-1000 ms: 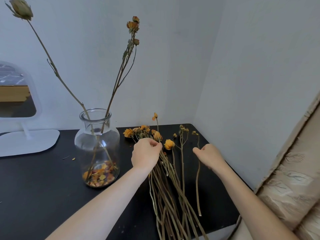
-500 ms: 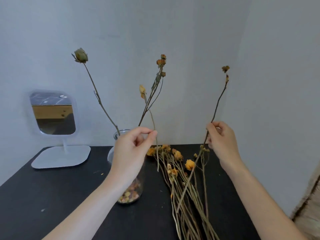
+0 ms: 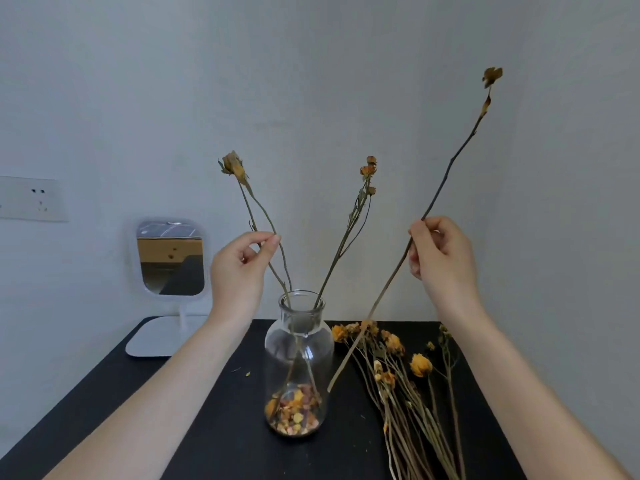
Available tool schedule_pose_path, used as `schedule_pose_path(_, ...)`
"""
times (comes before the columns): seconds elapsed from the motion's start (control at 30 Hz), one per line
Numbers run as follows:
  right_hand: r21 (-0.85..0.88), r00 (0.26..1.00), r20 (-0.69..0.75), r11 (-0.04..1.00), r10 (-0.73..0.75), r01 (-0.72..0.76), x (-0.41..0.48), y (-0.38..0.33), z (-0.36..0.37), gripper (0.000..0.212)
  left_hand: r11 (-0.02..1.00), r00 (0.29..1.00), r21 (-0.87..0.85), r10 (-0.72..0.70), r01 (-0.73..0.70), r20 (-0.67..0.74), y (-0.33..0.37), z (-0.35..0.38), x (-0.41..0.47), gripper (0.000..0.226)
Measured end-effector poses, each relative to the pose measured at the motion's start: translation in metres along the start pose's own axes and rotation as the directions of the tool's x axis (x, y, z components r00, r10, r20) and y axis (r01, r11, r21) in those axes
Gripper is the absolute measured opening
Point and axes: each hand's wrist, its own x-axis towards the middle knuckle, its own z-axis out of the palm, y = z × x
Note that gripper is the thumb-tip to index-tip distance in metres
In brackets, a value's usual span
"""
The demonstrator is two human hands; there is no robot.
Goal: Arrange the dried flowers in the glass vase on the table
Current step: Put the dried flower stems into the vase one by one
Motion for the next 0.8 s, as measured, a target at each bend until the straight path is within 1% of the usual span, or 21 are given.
schedule_pose_path(0.23, -0.036, 1.000, 0.006, 0.999, -0.004, 0.004, -0.002, 0.001, -0.004, 0.016, 0.984, 0.977, 0.133, -0.138, 0.117, 0.162, -0.030, 0.007, -0.021, 0.003)
schedule_pose_path(0.3, -0.037, 1.000, 0.010, 0.999, -0.004, 0.005, -0.002, 0.001, -0.003, 0.017, 0.980, 0.971, 0.147, -0.159, 0.133, 0.177, -0.034, 0.006, -0.024, 0.002)
schedule_pose_path(0.43, -0.017, 1.000, 0.010, 1.000, -0.018, 0.018, -0.001, -0.002, 0.001, 0.018, 0.989, 0.973, 0.082, -0.139, 0.126, 0.186, -0.045, -0.004, -0.033, 0.008)
schedule_pose_path(0.53, 0.015, 0.999, -0.018, 0.999, -0.035, 0.035, 0.005, -0.009, 0.004, 0.019, 0.980, 0.965, 0.008, -0.200, 0.201, 0.171, -0.055, -0.013, -0.042, 0.022)
schedule_pose_path(0.6, 0.020, 0.997, -0.045, 0.998, -0.058, 0.059, 0.010, -0.016, 0.005, 0.020, 0.960, 0.932, -0.002, -0.272, 0.281, 0.240, -0.060, -0.016, -0.046, 0.040)
schedule_pose_path(0.67, 0.032, 0.994, -0.073, 0.996, -0.086, 0.089, 0.016, -0.023, 0.008, 0.020, 0.944, 0.866, 0.040, -0.317, 0.327, 0.386, -0.063, -0.017, -0.048, 0.062)
schedule_pose_path(0.7, 0.042, 0.991, -0.086, 0.994, -0.099, 0.102, 0.019, -0.026, 0.009, 0.020, 0.941, 0.826, 0.066, -0.323, 0.331, 0.461, -0.064, -0.016, -0.047, 0.070)
schedule_pose_path(0.73, 0.053, 0.989, -0.098, 0.992, -0.109, 0.115, 0.022, -0.029, 0.011, 0.021, 0.940, 0.788, 0.088, -0.326, 0.330, 0.522, -0.065, -0.015, -0.047, 0.072)
schedule_pose_path(0.8, 0.075, 0.984, -0.120, 0.988, -0.128, 0.138, 0.026, -0.033, 0.015, 0.022, 0.939, 0.744, 0.116, -0.327, 0.323, 0.583, -0.065, -0.010, -0.046, 0.066)
